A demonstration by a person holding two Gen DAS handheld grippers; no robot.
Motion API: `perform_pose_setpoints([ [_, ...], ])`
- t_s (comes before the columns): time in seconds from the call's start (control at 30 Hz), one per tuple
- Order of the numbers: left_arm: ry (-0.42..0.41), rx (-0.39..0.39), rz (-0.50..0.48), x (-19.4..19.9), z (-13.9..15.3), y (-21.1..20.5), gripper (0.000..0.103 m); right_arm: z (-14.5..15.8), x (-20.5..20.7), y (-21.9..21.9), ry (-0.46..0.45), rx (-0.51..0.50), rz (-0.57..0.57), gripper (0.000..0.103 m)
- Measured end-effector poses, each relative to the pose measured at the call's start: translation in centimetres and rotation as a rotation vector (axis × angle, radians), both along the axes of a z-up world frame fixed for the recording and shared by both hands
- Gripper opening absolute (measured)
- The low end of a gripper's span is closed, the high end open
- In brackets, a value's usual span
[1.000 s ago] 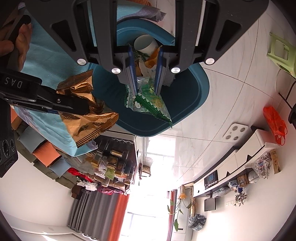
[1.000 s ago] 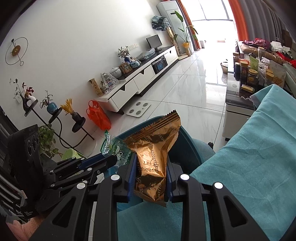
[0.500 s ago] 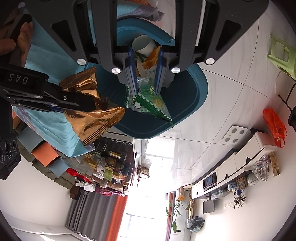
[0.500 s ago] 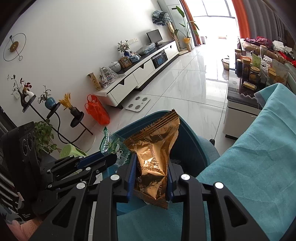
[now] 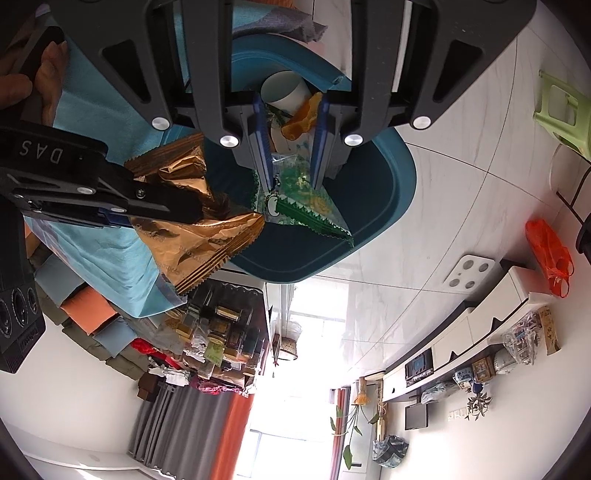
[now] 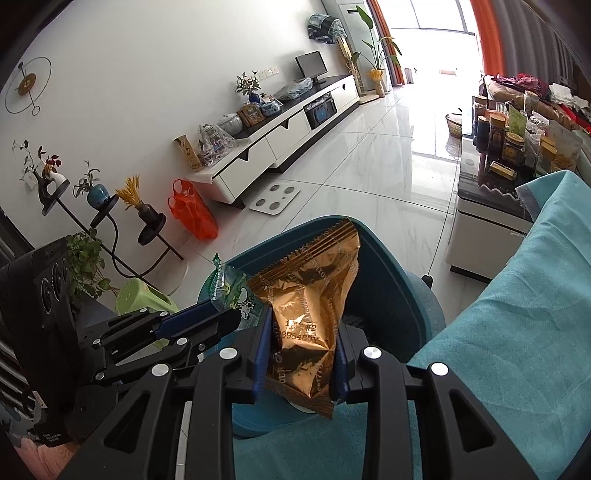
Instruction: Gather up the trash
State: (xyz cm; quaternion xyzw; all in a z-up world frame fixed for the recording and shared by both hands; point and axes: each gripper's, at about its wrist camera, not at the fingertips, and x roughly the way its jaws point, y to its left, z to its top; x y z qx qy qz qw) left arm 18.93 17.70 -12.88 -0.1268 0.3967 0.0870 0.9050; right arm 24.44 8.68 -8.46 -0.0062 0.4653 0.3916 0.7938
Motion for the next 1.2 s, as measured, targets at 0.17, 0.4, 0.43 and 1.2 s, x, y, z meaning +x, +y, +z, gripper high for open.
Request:
perform_pose_setpoints([
  [0.17, 0.017, -0.02, 0.004, 0.4, -0.6, 0.4, 0.023, -0.2, 0.1, 0.4, 0.003, -0.016, 0.0, 0.031],
  [0.4, 0.04, -0.047, 0.013, 1.1, -1.4, 1.1, 0.027, -0.4, 0.3, 0.6, 0.009, -0.025, -0.01, 0.035],
  [0.43, 0.043, -0.058, 0.013, 1.3, -1.6, 1.2, 0.029, -0.4, 0.3, 0.5, 0.009, -0.022, -0.011, 0.036],
  [1.2, -0.07, 0.01, 0.029, -3.7, 1.1, -0.9, 0.097, 1.8, -2.6, -6.1, -0.063, 0.105, -0.081, 0.067],
])
